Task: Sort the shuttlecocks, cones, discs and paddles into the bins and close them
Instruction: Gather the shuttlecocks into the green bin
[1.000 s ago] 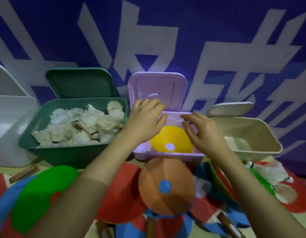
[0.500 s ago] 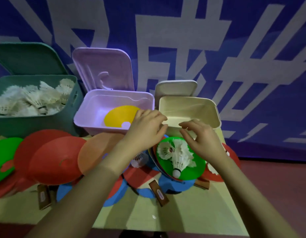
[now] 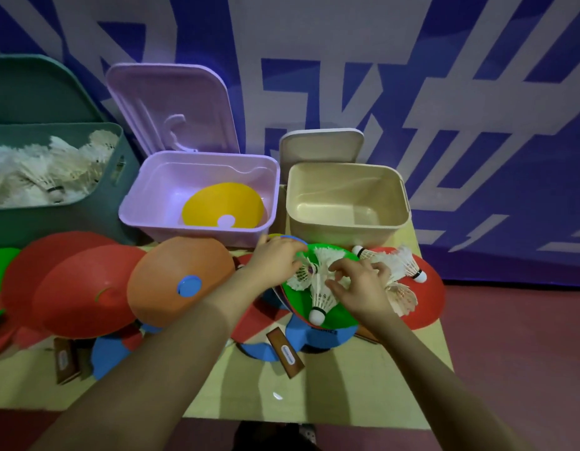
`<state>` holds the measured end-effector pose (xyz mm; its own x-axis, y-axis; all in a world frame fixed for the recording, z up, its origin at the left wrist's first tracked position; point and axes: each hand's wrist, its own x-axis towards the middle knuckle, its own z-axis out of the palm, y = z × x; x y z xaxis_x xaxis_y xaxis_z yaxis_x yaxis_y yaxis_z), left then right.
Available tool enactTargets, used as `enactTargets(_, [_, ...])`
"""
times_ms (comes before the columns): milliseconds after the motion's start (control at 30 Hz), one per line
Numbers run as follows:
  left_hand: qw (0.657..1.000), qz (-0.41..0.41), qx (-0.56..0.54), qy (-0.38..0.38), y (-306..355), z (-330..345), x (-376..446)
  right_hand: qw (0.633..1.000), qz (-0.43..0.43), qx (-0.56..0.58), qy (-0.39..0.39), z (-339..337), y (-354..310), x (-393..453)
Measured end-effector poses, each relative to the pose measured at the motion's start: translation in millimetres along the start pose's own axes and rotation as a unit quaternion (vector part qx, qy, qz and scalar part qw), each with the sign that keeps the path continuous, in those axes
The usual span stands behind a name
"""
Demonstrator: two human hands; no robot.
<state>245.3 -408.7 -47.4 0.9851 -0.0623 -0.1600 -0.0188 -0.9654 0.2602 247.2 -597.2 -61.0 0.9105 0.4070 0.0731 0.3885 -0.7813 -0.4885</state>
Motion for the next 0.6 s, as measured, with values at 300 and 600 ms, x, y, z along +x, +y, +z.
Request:
enactTargets(300, [0.974, 0.016, -0.06, 0.22, -10, -13, -18, 0.986, -0.043, 0.156, 0.047, -29, -23, 1])
enactTargets(600, [0.911, 0.018, -0.011, 0.412, -39, -88, -61, 0.945, -0.231, 0.197, 0.123, -55, -104, 35])
